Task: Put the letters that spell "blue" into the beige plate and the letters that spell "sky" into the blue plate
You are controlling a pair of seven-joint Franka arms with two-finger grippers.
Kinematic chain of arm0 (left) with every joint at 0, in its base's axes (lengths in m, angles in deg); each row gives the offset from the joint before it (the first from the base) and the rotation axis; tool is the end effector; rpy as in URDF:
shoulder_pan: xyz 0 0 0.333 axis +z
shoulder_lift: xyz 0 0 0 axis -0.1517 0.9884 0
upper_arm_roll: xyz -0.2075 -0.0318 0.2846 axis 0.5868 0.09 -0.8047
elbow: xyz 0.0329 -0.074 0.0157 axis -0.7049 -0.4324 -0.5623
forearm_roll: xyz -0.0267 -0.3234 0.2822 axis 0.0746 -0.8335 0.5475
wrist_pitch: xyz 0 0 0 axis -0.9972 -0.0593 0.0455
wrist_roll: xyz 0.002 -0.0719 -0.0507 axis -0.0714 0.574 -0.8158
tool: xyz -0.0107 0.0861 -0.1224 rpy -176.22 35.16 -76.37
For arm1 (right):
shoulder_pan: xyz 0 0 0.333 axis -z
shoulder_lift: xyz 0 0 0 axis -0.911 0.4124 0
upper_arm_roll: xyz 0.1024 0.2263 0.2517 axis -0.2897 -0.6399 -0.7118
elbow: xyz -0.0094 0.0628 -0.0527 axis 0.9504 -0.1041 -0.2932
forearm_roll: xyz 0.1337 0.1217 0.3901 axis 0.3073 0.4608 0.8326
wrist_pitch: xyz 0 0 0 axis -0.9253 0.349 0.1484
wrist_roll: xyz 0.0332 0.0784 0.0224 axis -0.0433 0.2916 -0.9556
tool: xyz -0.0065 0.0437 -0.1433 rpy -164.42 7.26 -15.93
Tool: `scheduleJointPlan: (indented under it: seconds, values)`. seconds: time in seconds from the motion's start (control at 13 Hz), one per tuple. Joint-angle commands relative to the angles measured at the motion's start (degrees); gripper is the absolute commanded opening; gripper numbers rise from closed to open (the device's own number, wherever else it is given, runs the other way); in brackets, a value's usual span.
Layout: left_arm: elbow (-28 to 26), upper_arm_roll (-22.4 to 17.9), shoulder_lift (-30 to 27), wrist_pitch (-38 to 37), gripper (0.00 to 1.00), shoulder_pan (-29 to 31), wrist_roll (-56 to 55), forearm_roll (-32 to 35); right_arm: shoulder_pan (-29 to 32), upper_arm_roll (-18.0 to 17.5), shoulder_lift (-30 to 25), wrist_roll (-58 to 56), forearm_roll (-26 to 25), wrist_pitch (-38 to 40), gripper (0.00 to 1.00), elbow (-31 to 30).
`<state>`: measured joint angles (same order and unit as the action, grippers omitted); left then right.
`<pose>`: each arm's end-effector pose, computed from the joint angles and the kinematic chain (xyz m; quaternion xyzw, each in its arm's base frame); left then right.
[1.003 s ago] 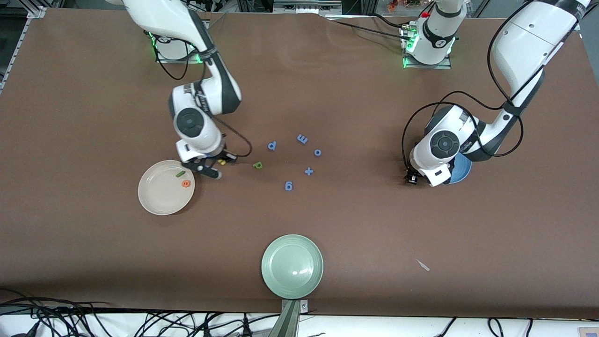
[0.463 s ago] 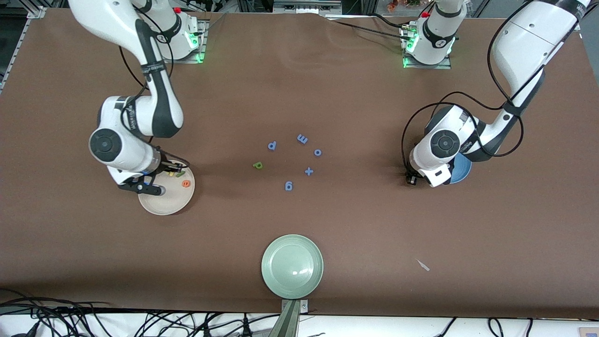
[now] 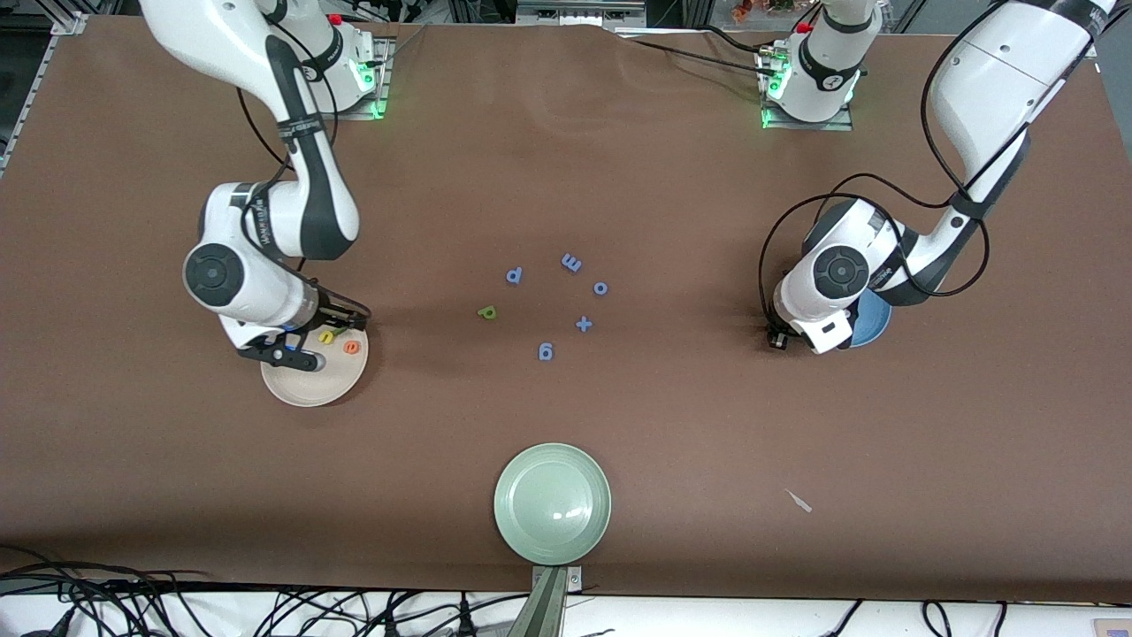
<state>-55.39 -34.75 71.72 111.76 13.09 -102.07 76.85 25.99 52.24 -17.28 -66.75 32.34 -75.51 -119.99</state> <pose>0.5871 -0.1437 0.1324 -0.7831 -0.6172 0.0332 0.0683 0.6339 0.1678 0.2358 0.9899 -0.1237 -0.0671 0.0162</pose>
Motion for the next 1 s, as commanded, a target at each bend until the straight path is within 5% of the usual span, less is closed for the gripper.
scheduleJointPlan:
  seconds: [0.0, 0.46, 0.93]
  values:
    - [2.4, 0.5, -0.1, -2.0, 0.27, 0.2, -1.1, 1.3, -5.6, -1.1, 2.9, 11.7, 2.6, 0.2, 0.80, 4.2]
    - [10.3, 1.1, -1.0, -12.4, 0.27, -0.4, 4.7, -6.3, -9.7, -4.9, 11.2, 25.6, 8.3, -6.8, 0.80, 10.3]
    - [7.1, 1.0, -3.7, -17.9, 0.26, 2.9, 14.9, -6.5, -15.2, -5.2, 15.5, 33.2, 8.3, -14.1, 0.82, 8.9]
